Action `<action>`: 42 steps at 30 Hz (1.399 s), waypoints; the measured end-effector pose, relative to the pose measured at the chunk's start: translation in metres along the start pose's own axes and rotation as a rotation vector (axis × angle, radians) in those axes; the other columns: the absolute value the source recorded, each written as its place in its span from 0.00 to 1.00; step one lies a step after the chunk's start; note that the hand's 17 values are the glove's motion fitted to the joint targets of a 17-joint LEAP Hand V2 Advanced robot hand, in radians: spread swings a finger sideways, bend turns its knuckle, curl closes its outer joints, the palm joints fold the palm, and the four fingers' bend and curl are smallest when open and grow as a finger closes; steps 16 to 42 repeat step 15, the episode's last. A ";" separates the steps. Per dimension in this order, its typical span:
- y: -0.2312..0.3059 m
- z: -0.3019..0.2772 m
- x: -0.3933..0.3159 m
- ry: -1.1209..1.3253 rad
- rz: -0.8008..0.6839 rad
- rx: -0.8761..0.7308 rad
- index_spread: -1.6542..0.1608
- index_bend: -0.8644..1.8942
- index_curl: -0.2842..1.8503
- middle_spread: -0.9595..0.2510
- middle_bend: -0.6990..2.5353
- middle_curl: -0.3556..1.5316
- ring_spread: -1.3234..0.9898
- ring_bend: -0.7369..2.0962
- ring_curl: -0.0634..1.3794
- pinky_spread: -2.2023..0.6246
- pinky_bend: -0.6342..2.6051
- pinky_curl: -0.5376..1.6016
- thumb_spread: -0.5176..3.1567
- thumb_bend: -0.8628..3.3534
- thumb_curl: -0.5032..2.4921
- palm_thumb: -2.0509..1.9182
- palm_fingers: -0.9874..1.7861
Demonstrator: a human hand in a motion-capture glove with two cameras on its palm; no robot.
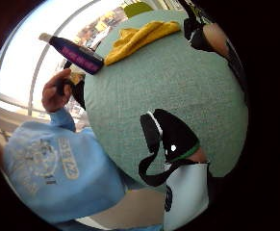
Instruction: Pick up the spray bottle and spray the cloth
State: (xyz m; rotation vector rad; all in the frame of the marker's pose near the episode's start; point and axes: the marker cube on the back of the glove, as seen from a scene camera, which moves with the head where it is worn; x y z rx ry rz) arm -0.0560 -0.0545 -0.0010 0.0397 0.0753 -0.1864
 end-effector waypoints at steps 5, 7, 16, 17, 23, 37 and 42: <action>0.001 0.003 -0.002 0.011 -0.007 -0.012 0.74 0.37 0.28 0.74 0.27 0.40 0.57 0.36 0.29 0.86 0.26 0.42 0.44 0.20 0.28 0.68 0.65; 0.001 0.004 -0.003 0.017 -0.013 -0.019 0.74 0.37 0.28 0.74 0.27 0.40 0.57 0.36 0.29 0.86 0.26 0.42 0.45 0.20 0.28 0.68 0.65; -0.001 0.004 -0.002 0.028 -0.018 -0.030 0.75 0.37 0.28 0.74 0.27 0.39 0.57 0.36 0.29 0.86 0.26 0.42 0.45 0.20 0.28 0.68 0.65; -0.001 0.004 -0.002 0.028 -0.018 -0.030 0.75 0.37 0.28 0.74 0.27 0.39 0.57 0.36 0.29 0.86 0.26 0.42 0.45 0.20 0.28 0.68 0.65; -0.001 0.004 -0.002 0.028 -0.018 -0.030 0.75 0.37 0.28 0.74 0.27 0.39 0.57 0.36 0.29 0.86 0.26 0.42 0.45 0.20 0.28 0.68 0.65; -0.001 0.004 -0.002 0.028 -0.018 -0.030 0.75 0.37 0.28 0.74 0.27 0.39 0.57 0.36 0.29 0.86 0.26 0.42 0.45 0.20 0.28 0.68 0.65; -0.001 0.004 -0.002 0.028 -0.018 -0.030 0.75 0.37 0.28 0.74 0.27 0.39 0.57 0.36 0.29 0.86 0.26 0.42 0.45 0.20 0.28 0.68 0.65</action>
